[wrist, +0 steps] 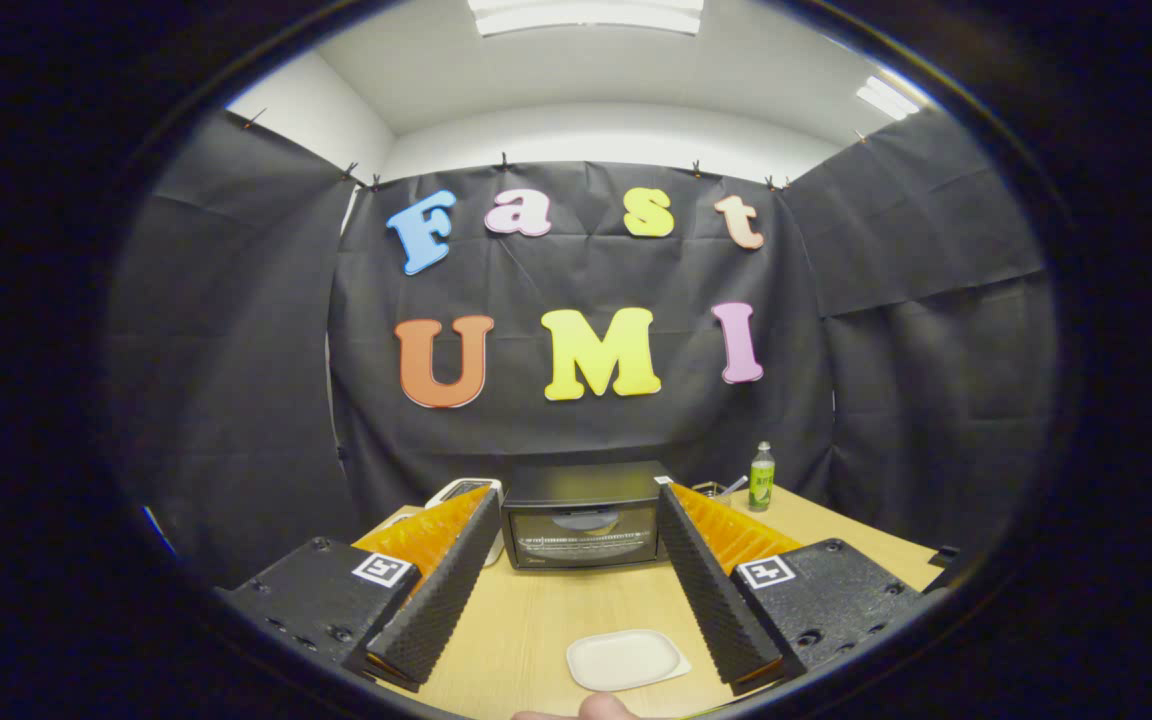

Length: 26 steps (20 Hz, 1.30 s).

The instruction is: Open the toaster oven, put the food inside, and close the toaster oven door.

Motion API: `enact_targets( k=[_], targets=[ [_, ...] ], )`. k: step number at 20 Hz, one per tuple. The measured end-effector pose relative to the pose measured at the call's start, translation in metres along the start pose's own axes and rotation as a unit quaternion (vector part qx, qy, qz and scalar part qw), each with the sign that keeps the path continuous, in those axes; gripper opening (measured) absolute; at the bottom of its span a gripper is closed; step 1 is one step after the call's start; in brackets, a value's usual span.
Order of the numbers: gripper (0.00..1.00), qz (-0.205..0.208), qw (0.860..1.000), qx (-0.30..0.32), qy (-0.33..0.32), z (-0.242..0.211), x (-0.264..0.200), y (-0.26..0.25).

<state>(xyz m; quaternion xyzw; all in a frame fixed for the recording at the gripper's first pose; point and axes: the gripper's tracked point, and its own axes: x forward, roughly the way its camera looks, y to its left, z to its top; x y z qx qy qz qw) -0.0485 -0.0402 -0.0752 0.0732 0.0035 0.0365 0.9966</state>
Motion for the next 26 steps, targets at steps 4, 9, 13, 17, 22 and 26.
enact_targets(
  k=[4, 9, 13, 17, 22, 26],
  targets=[
    [1.00, -0.009, 1.000, -0.003, 0.014, -0.010, 0.007, -0.004],
    [1.00, -0.016, 0.999, -0.033, 0.021, -0.012, 0.010, -0.002],
    [1.00, -0.013, 0.999, -0.036, 0.023, -0.015, 0.012, 0.000],
    [1.00, -0.008, 0.999, -0.035, 0.029, -0.018, 0.016, 0.002],
    [1.00, -0.007, 0.999, -0.039, 0.030, -0.019, 0.019, 0.006],
    [1.00, -0.006, 0.999, -0.040, 0.035, -0.022, 0.022, 0.007]
  ],
)
